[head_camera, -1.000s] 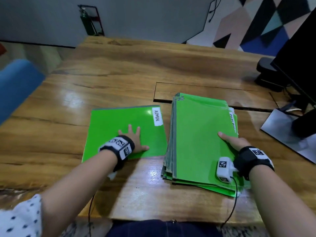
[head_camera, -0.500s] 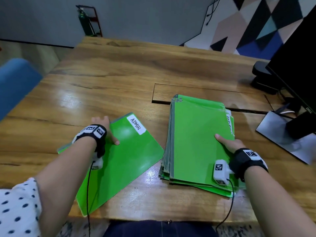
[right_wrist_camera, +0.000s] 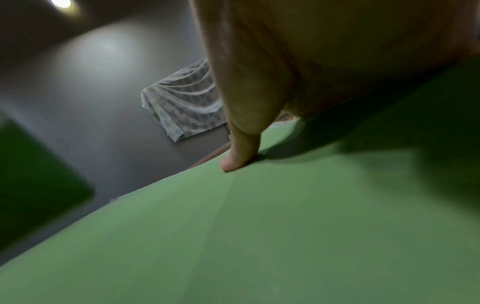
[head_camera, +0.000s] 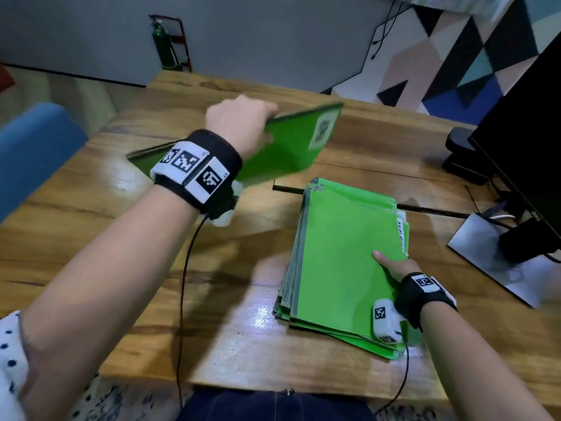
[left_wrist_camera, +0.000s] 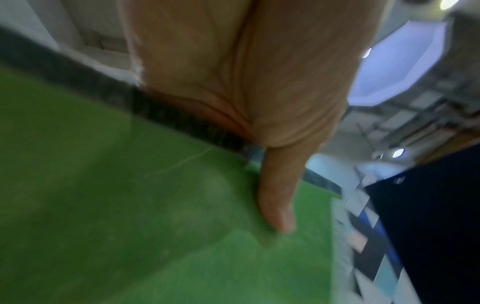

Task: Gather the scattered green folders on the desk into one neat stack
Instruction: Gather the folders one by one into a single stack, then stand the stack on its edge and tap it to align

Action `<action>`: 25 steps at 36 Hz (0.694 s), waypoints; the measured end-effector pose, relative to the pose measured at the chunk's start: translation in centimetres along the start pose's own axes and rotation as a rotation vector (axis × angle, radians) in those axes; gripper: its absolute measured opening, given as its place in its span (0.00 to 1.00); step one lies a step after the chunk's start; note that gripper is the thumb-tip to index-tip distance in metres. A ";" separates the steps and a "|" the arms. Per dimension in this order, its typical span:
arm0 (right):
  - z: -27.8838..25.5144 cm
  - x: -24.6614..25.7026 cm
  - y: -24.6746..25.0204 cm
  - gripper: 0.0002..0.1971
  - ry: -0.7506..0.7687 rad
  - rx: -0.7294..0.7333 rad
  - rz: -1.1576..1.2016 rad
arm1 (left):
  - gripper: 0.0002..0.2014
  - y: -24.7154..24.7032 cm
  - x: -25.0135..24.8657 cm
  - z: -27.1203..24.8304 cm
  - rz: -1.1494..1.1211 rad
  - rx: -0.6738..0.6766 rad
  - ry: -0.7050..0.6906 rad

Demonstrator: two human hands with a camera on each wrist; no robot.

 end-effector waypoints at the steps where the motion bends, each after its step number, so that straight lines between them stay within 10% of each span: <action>1: -0.1 0.0 -0.1 0.51 -0.006 0.001 0.000 | 0.12 1.2 -0.5 -0.2 -0.052 -0.084 -0.009; 5: -0.7 -0.1 -0.2 0.51 0.019 0.021 0.009 | 0.15 3.2 -0.4 0.8 -0.506 -0.164 0.009; 10: -1.1 -0.4 0.0 0.53 0.037 0.085 0.098 | 0.17 -4.7 -0.2 1.6 -1.079 0.161 0.169; 17: -0.7 -0.3 0.0 0.72 0.137 0.148 0.329 | 0.20 -19.0 -2.5 -2.5 -0.880 0.489 0.391; 25: -2.1 -0.5 -0.8 0.40 0.129 -0.096 0.192 | 0.26 -21.1 -3.3 -3.3 -0.897 0.601 0.402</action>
Point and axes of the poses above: each hand's wrist, its own z-axis towards the middle knuckle, its own y-axis out of the back of the hand, x = y × z, the point moved 3 cm from there along z, towards the middle knuckle, and after that the axes turned 8 degrees about x, right-handed, at the moved point
